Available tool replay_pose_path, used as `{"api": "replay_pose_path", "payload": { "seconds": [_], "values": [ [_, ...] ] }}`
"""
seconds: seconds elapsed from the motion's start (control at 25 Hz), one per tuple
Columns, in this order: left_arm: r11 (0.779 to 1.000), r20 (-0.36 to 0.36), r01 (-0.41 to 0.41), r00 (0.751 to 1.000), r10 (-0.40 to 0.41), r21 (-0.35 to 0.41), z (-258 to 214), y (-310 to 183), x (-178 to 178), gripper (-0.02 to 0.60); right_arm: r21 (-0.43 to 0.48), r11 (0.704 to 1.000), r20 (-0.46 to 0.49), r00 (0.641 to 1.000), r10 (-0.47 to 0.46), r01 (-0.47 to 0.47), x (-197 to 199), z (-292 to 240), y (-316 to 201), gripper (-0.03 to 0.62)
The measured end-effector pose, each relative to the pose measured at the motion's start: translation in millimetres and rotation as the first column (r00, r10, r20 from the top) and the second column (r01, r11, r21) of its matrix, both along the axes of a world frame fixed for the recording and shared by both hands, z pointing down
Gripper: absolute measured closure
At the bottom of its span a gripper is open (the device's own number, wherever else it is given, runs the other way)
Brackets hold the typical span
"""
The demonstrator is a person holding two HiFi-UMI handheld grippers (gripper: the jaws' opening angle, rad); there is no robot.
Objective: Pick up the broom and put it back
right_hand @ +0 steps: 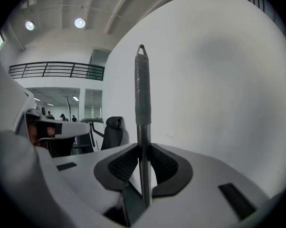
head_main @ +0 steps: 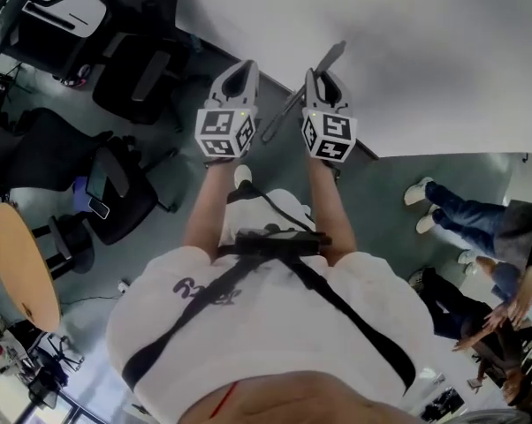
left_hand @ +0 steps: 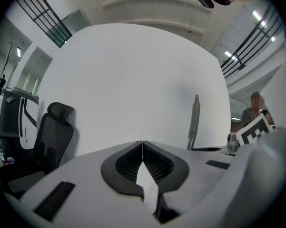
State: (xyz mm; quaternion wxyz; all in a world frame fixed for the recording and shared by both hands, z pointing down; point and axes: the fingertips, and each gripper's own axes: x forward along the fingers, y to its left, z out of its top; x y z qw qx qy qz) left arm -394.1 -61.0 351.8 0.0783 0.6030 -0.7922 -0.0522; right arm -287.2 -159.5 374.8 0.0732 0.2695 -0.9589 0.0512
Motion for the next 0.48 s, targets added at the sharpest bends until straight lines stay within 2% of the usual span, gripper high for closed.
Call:
{"api": "replay_pose_path", "payload": {
  "seconds": [0.16,0.32,0.48],
  "values": [
    [0.999,-0.024,-0.018,1.0,0.017,-0.034,20,1,-43,0.568,-0.047,0.998,-0.052,0.998,0.038,-0.041,-43,36,-5,0.502],
    [0.997,-0.06,-0.036,0.998,0.032,-0.071,60,0,-82,0.568,-0.117,0.989,-0.11,0.991,0.077,-0.09,-81,95,-11,0.502],
    [0.99,-0.08,-0.061,0.995,0.051,-0.127,90,-11,-93,0.568,-0.155,0.981,-0.173,0.981,0.093,-0.12,-95,135,-21,0.502]
  ]
}}
